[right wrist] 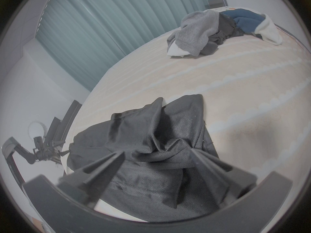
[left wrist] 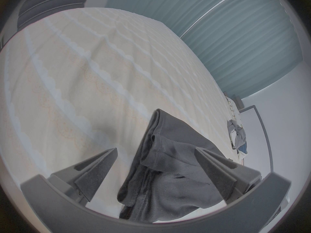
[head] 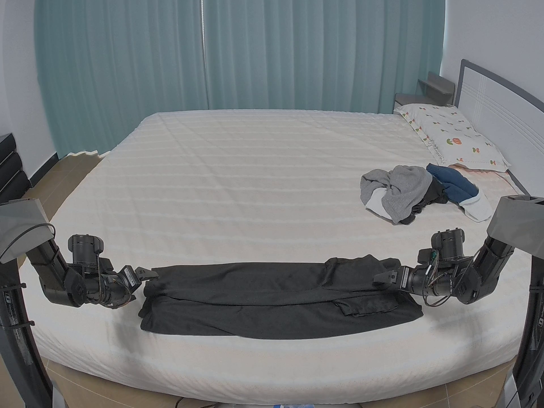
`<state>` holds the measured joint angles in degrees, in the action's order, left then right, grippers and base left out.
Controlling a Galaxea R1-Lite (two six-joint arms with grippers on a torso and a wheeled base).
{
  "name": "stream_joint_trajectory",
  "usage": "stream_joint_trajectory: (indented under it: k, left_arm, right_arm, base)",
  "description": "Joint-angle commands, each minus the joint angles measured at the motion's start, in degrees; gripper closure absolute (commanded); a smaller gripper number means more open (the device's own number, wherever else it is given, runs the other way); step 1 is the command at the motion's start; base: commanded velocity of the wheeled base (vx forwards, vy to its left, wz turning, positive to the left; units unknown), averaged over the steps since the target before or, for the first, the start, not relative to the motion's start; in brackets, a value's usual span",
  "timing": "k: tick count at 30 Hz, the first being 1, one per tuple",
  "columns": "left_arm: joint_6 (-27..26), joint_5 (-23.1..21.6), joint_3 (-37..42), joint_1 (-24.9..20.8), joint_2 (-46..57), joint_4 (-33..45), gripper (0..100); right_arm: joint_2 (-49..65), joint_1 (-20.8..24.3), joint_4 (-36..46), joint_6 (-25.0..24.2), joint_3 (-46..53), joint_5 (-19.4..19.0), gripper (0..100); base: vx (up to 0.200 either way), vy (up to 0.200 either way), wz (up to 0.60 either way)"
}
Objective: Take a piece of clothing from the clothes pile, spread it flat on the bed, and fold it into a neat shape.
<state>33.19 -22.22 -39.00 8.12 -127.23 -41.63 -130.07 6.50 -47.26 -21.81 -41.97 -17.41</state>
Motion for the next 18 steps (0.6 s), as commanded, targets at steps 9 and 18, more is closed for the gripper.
stream_joint_trajectory:
  k: [9,18]
  left_arm:
    - [3.5,7.8,0.1,-6.4,1.5,2.8,0]
    - [7.4,11.2,-3.4,-6.9,0.0,2.8,0]
  right_arm:
    - [9.8,5.0,0.8,-16.0,5.0,6.5,0]
    - [11.1,9.9,1.0,-22.6,6.5,10.9,0]
  base:
    - [0.000,0.000,0.00]
    - [0.000,0.000,0.00]
